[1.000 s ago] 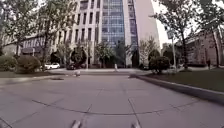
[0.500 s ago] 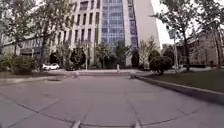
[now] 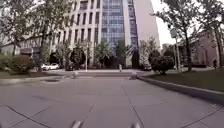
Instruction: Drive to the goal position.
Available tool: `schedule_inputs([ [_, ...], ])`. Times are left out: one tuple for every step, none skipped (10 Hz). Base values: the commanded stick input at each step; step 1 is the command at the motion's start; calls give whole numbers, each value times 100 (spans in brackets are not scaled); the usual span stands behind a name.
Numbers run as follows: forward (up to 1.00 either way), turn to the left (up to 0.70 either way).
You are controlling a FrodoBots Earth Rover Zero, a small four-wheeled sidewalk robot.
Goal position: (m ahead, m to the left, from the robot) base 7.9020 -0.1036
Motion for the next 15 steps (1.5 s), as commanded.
schedule_inputs([
  [70,0],
  [70,0],
  [70,-1],
  [70,-7],
  [64,-11],
  [47,-1],
  [45,0],
  [45,0],
  [45,0],
  [45,0],
  [45,0],
  [45,0],
  [45,0],
  [45,0],
  [45,0],
])
